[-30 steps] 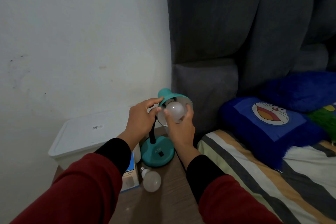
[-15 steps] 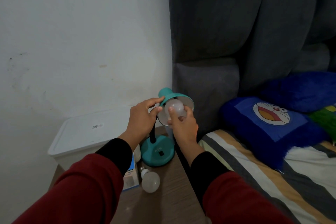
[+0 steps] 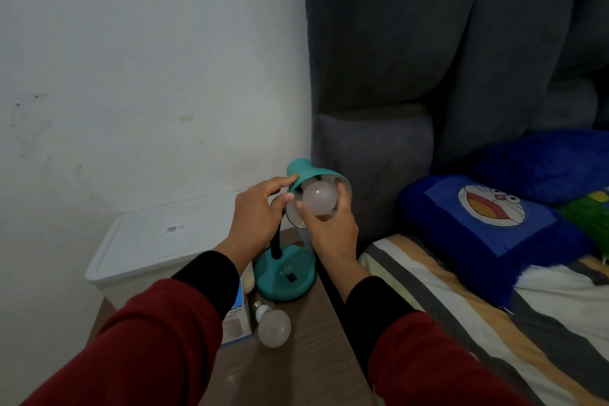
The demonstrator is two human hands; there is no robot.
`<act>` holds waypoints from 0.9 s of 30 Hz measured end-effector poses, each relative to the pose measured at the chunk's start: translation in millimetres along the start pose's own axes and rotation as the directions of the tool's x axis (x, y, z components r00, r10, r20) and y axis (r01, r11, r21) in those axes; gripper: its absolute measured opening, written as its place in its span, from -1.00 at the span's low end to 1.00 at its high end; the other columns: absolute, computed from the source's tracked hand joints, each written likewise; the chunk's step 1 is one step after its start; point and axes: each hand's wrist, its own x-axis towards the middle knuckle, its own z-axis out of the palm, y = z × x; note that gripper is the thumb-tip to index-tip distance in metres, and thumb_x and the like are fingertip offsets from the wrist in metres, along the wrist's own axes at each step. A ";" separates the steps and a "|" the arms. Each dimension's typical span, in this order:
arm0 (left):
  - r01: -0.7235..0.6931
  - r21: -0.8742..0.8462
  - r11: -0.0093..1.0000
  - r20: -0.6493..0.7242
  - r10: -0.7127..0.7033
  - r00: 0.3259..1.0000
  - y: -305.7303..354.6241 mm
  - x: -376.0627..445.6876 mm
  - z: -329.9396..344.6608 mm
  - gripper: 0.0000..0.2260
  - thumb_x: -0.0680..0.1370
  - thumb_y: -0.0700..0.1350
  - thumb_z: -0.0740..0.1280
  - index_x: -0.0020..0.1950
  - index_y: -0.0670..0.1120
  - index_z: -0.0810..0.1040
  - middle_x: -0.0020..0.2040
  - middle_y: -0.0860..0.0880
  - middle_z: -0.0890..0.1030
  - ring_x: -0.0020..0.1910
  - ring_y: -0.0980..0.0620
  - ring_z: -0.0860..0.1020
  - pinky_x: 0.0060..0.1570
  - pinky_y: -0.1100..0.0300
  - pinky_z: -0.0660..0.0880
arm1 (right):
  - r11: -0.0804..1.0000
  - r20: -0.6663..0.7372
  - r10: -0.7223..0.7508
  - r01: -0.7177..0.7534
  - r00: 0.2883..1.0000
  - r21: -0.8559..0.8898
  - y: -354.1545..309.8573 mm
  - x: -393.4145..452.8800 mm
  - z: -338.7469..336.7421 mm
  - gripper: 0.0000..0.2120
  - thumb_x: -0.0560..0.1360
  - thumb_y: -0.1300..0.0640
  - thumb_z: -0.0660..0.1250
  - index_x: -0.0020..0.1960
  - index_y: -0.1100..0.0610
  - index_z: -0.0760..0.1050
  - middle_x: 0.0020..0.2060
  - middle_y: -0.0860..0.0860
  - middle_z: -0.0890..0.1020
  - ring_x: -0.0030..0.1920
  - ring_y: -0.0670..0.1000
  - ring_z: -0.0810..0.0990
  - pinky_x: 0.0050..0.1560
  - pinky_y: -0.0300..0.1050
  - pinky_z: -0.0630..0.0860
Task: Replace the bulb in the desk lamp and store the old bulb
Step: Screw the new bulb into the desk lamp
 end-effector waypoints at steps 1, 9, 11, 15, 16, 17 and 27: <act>0.001 0.004 1.000 0.000 -0.001 1.000 0.0 0.0 -0.2 -0.69 0.55 -0.18 0.30 0.26 0.05 0.54 0.25 0.04 0.59 0.23 0.11 0.50 0.17 0.39 0.29 | 1.000 0.003 0.006 -0.006 1.000 -0.005 0.0 0.4 -0.1 -0.32 0.42 -0.07 0.41 0.46 -0.02 0.22 0.28 0.09 0.51 0.17 -0.02 0.52 0.05 -0.31 0.39; -0.011 0.010 1.000 0.003 0.011 1.000 0.8 -0.7 1.5 -0.70 0.55 -0.18 0.31 0.26 0.05 0.54 0.25 0.04 0.59 0.23 0.08 0.52 0.16 0.38 0.30 | 0.998 0.025 0.053 -0.052 0.998 -0.044 -3.0 3.1 -7.3 -0.43 0.47 -0.09 0.36 0.41 0.07 0.34 0.13 0.11 0.62 0.08 -0.01 0.57 0.02 -0.31 0.35; -0.017 0.014 1.000 -0.001 0.017 1.000 1.1 -1.2 1.4 -0.70 0.55 -0.18 0.30 0.27 0.04 0.54 0.25 0.04 0.59 0.22 0.07 0.52 0.16 0.38 0.30 | 0.992 0.069 0.057 -0.049 0.996 -0.112 -2.4 5.8 -9.1 -0.47 0.48 -0.11 0.33 0.37 0.09 0.40 0.12 0.10 0.63 0.15 0.04 0.59 -0.01 -0.32 0.34; -0.020 0.033 0.999 0.011 0.019 1.000 3.7 -3.3 -1.7 -0.67 0.56 -0.15 0.29 0.32 0.05 0.48 0.28 0.02 0.56 0.26 0.04 0.51 0.15 0.37 0.29 | 0.965 0.165 0.071 -0.026 0.984 -0.260 -7.7 6.0 -13.6 -0.51 0.46 -0.05 0.38 0.29 0.17 0.44 0.14 0.12 0.61 0.17 0.09 0.56 -0.21 -0.43 0.24; -0.012 0.041 0.999 0.023 0.011 1.000 3.9 -4.2 -1.8 -0.63 0.56 -0.14 0.30 0.36 0.05 0.43 0.28 0.00 0.55 0.28 0.03 0.50 0.16 0.36 0.29 | 0.951 0.179 0.076 -0.018 0.981 -0.307 -9.6 6.1 -14.5 -0.51 0.45 -0.04 0.39 0.28 0.19 0.43 0.16 0.13 0.60 0.18 0.11 0.55 -0.19 -0.41 0.26; 0.006 0.051 0.999 0.034 -0.008 0.999 4.2 -5.6 -2.8 -0.57 0.55 -0.12 0.31 0.41 0.03 0.36 0.29 -0.02 0.55 0.30 0.01 0.48 0.20 0.33 0.30 | 0.932 0.186 0.077 -0.004 0.980 -0.363 -12.7 6.2 -15.3 -0.50 0.45 -0.03 0.38 0.29 0.21 0.42 0.17 0.14 0.59 0.20 0.12 0.55 -0.12 -0.35 0.32; 0.133 0.623 0.771 0.275 -0.375 0.886 -8.9 -18.7 -40.5 -0.45 0.51 0.09 0.31 0.44 -0.10 0.30 0.38 -0.13 0.43 0.37 -0.11 0.37 0.34 0.07 0.37 | 0.578 0.325 0.220 0.146 0.920 -0.803 -55.4 -4.4 -34.6 -0.52 0.46 0.05 0.34 0.30 0.26 0.40 0.25 0.22 0.51 0.22 0.18 0.54 0.13 -0.08 0.50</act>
